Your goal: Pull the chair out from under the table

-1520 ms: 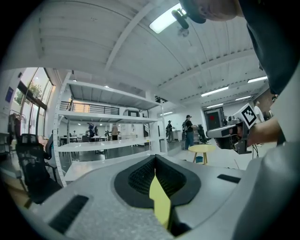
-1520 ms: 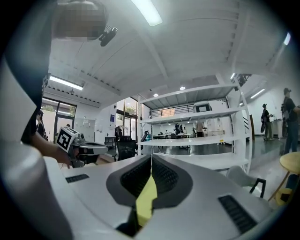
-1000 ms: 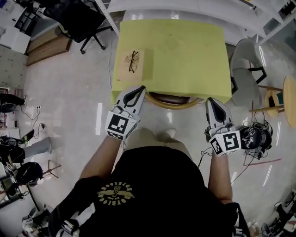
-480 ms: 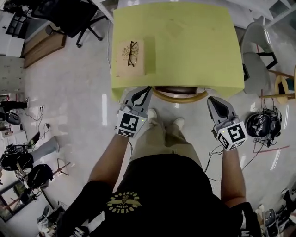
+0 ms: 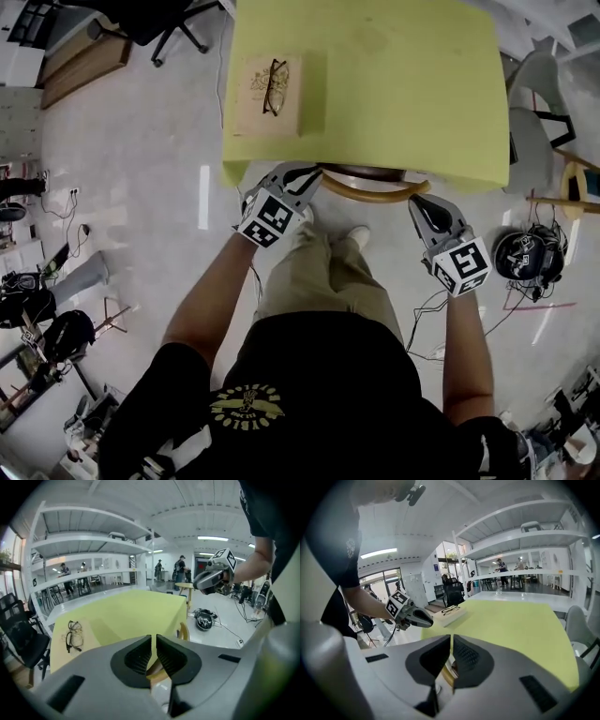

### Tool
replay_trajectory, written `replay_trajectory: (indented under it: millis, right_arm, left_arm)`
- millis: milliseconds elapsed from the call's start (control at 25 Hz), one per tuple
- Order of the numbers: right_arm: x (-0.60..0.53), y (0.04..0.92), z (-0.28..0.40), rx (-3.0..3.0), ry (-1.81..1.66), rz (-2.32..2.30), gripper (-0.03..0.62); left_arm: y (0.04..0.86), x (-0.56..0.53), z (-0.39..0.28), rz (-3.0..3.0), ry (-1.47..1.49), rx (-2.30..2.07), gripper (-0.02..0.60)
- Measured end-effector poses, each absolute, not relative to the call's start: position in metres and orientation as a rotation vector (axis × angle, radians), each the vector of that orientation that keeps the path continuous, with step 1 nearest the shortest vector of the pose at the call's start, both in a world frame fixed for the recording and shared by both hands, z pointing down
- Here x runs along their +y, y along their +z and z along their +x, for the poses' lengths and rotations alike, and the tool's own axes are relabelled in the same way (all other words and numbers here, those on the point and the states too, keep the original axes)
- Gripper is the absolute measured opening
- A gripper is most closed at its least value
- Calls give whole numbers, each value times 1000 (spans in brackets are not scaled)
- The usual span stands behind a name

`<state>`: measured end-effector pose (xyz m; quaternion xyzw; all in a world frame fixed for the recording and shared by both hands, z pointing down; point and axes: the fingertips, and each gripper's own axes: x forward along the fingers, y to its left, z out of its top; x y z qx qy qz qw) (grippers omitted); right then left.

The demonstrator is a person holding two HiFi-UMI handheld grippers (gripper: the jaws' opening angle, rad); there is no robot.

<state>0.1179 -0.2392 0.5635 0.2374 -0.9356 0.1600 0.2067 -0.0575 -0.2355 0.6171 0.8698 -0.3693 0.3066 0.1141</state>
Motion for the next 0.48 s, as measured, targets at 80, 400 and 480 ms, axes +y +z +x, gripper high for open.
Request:
replay_trajectory:
  millis: [80, 400, 480]
  right_arm:
    - [-238, 576, 114, -2572, 437, 617, 14]
    - [-231, 631, 105, -2426, 376, 434, 88]
    - [-229, 645, 103, -2395, 376, 395, 109]
  left_arm:
    - [631, -232, -55, 2549, 949, -1022, 12]
    - [697, -208, -31, 2595, 1300, -621, 110]
    - [711, -203, -28, 2590, 1356, -529, 130]
